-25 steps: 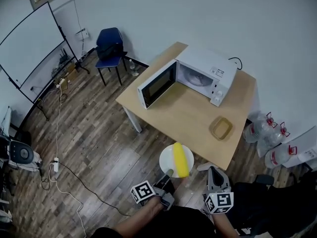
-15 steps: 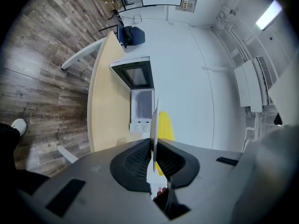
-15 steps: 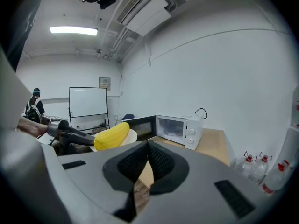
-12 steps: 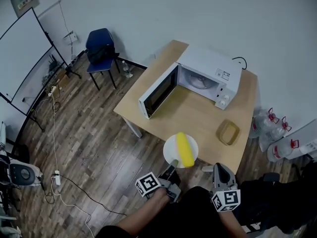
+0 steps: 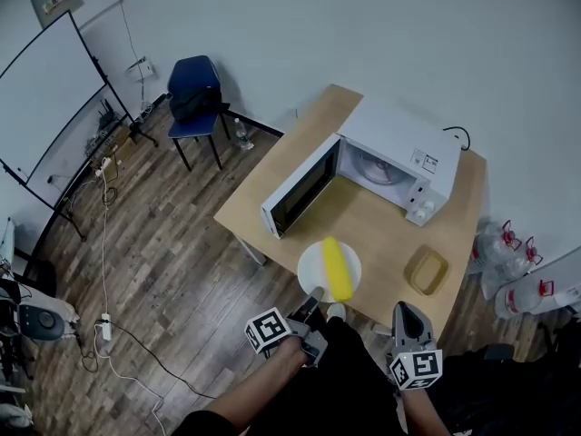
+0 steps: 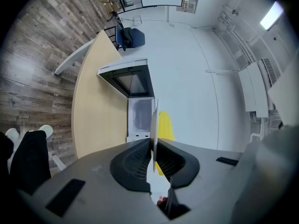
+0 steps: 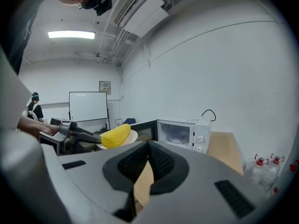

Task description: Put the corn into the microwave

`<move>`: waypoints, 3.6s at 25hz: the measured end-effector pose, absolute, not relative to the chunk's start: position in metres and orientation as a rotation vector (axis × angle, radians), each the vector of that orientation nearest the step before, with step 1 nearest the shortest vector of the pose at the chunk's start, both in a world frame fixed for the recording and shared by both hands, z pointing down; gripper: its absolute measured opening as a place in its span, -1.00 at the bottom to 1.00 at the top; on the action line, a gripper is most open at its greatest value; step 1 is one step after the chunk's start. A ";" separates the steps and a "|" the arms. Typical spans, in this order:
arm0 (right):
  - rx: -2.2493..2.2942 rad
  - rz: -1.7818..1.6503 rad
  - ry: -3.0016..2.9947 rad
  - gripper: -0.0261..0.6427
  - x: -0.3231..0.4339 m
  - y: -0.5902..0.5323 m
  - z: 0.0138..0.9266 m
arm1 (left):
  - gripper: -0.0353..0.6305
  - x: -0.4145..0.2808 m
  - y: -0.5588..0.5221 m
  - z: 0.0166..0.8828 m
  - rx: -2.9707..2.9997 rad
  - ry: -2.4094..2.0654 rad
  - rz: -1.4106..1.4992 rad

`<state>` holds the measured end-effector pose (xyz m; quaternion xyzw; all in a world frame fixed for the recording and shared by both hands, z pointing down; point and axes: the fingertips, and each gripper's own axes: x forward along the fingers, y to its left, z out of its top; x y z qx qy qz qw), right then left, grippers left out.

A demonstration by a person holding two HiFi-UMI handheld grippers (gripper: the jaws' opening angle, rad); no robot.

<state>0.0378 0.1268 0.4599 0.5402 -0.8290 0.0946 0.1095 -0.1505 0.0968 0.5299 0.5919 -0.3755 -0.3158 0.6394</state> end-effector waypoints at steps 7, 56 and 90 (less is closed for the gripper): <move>1.571 0.271 -2.443 -0.75 0.047 0.054 0.465 | -0.82 -0.138 0.036 0.540 1.356 -0.855 -0.690; 1.548 0.523 -2.422 -0.74 0.092 -0.179 0.546 | -0.81 -0.017 -0.263 0.667 1.329 -0.848 -0.658; 1.532 0.506 -2.398 -0.74 0.114 -0.162 0.550 | -0.79 0.013 -0.331 0.712 1.231 -0.887 -0.597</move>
